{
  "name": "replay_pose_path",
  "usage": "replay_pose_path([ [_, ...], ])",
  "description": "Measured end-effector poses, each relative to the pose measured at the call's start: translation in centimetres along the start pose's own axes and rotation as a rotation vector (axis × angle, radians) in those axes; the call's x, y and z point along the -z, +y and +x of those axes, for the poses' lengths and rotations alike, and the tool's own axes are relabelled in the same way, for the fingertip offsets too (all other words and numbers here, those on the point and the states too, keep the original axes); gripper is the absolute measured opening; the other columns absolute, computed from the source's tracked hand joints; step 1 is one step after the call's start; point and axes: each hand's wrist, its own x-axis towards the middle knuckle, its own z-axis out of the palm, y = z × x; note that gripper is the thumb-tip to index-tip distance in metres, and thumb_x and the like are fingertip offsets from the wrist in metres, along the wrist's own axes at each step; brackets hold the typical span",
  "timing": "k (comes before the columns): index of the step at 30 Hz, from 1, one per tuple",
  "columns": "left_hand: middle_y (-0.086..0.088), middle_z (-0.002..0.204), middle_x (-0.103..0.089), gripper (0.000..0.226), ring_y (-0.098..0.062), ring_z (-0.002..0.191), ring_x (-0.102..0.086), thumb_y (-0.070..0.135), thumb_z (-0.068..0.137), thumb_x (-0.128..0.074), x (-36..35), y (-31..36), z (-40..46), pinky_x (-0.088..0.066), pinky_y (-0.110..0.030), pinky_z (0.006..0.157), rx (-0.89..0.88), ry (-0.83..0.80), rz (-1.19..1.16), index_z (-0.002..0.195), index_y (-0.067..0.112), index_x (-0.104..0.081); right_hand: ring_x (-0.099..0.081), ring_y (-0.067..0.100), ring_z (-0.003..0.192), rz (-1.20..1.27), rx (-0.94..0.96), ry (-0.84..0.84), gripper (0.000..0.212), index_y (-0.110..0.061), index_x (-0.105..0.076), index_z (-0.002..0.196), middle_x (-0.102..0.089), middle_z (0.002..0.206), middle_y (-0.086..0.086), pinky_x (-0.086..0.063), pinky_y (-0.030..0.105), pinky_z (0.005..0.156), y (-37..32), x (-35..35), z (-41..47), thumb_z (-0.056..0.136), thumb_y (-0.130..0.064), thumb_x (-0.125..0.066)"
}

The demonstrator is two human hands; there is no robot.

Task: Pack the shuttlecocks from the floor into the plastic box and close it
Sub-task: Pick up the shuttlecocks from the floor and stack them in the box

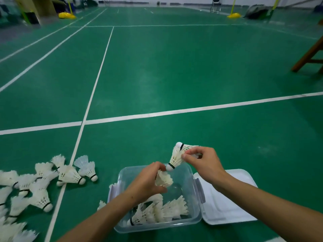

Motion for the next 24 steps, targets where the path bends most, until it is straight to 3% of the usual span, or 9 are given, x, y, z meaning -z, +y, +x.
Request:
replay_pose_path([
  [3,0.019,0.119,-0.060,0.061,0.001,0.096,-0.054,0.033,0.079,-0.091,-0.5,-0.4,0.3,-0.045,-0.011,0.083,-0.038,-0.015,0.051,0.129,0.029,-0.057,-0.067,0.007,0.086,0.031,0.007,-0.007,0.007,-0.022,-0.080,0.084,-0.077,0.093,-0.010,-0.047,0.022,0.072,0.1,-0.4,0.3,0.089,-0.022,-0.084],
  [5,0.015,0.128,-0.063,0.061,-0.005,0.108,-0.058,0.036,0.079,-0.090,-1.2,-0.9,0.4,-0.051,-0.023,0.095,-0.074,-0.025,0.088,0.130,0.028,-0.058,-0.065,0.006,0.085,0.045,0.013,-0.006,0.008,-0.023,-0.080,0.082,-0.076,0.091,-0.010,-0.046,0.020,0.071,0.0,-0.2,0.4,0.089,-0.021,-0.084],
  [8,0.012,0.136,-0.062,0.053,-0.014,0.113,-0.063,0.040,0.083,-0.086,-2.4,-1.6,0.8,-0.054,-0.037,0.096,-0.143,-0.044,0.177,0.126,0.028,-0.058,-0.062,0.003,0.077,0.070,0.009,0.000,0.007,-0.023,-0.080,0.084,-0.074,0.084,-0.010,-0.045,0.016,0.067,0.3,0.4,0.3,0.090,-0.021,-0.084],
  [12,0.011,0.144,-0.061,0.049,-0.017,0.121,-0.064,0.041,0.084,-0.084,-3.5,-1.8,1.7,-0.053,-0.037,0.101,-0.195,-0.048,0.188,0.125,0.029,-0.060,-0.061,0.002,0.069,0.115,-0.022,-0.009,0.004,-0.020,-0.082,0.086,-0.073,0.076,-0.011,-0.049,0.020,0.068,0.8,0.9,0.2,0.089,-0.021,-0.084],
  [17,0.012,0.145,-0.061,0.057,-0.011,0.126,-0.060,0.042,0.083,-0.086,-4.1,-0.5,2.3,-0.051,-0.033,0.106,-0.155,-0.029,0.040,0.132,0.031,-0.061,-0.068,0.008,0.083,0.136,-0.044,-0.016,0.004,-0.021,-0.083,0.086,-0.077,0.088,-0.008,-0.062,0.032,0.080,0.8,1.0,0.0,0.090,-0.021,-0.084],
  [24,0.009,0.147,-0.061,0.049,-0.018,0.120,-0.065,0.043,0.087,-0.081,-4.7,-0.7,2.5,-0.056,-0.034,0.096,-0.171,-0.064,0.144,0.128,0.032,-0.058,-0.073,0.013,0.089,0.166,-0.056,-0.055,0.004,-0.022,-0.083,0.085,-0.079,0.091,-0.007,-0.065,0.034,0.081,0.5,0.8,-0.5,0.089,-0.022,-0.084],
])
